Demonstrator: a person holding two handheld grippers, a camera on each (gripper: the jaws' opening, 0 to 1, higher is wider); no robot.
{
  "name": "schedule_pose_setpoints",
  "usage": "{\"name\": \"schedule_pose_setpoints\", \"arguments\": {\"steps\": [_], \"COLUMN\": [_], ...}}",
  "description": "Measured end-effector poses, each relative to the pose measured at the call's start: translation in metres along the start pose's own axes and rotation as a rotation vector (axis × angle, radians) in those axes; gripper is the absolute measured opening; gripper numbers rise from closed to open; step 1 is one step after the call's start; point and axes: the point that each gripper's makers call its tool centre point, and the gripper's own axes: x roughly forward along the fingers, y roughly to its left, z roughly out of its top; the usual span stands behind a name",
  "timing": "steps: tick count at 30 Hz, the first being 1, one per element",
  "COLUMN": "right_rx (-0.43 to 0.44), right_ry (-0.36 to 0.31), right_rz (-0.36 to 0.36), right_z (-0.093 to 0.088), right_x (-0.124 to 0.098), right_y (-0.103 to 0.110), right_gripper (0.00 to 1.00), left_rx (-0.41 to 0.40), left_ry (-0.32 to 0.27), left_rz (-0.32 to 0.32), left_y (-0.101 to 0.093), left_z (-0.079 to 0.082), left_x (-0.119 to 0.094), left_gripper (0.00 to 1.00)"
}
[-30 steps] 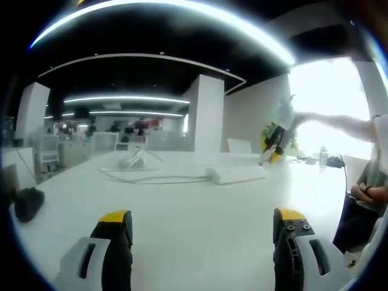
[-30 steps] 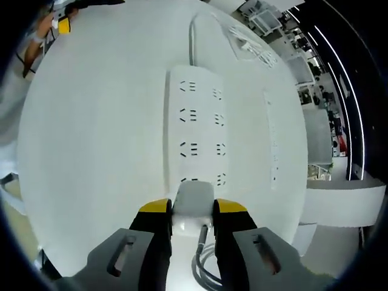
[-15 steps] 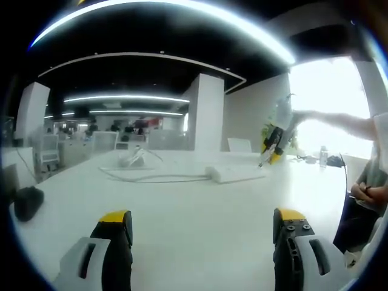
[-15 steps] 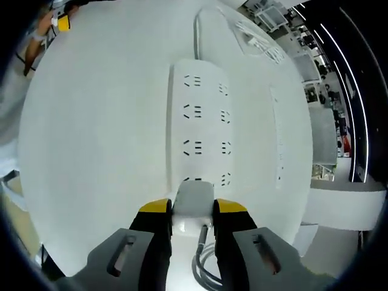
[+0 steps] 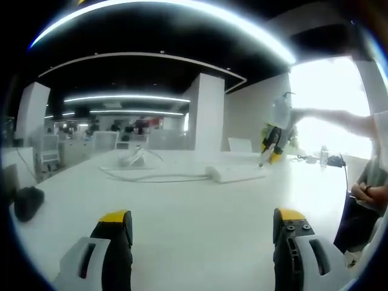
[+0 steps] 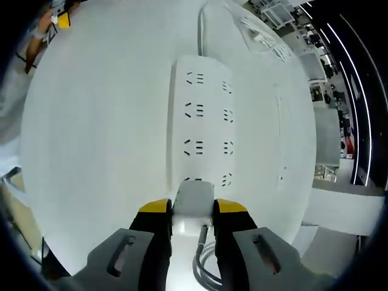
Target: Straighten the power strip on the desk, plug the charger into it
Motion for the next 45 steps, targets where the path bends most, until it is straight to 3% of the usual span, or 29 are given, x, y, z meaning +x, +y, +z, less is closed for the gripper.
{"name": "schedule_pose_setpoints", "arguments": {"steps": [17,45], "right_rx": [-0.026,0.0], "right_ry": [0.048,0.058], "right_rz": [0.042,0.081], "right_z": [0.0029,0.004], "right_x": [0.0033,0.0058], "right_y": [0.004,-0.0015], "right_gripper": [0.24,0.24], "left_rx": [0.001,0.013], "left_ry": [-0.003,-0.01], "left_rz": [-0.007,-0.018], "left_y": [-0.0019,-0.0081], "left_z": [0.0008,0.0053], "left_x": [0.0006,-0.0002], "left_gripper": [0.99,0.99]}}
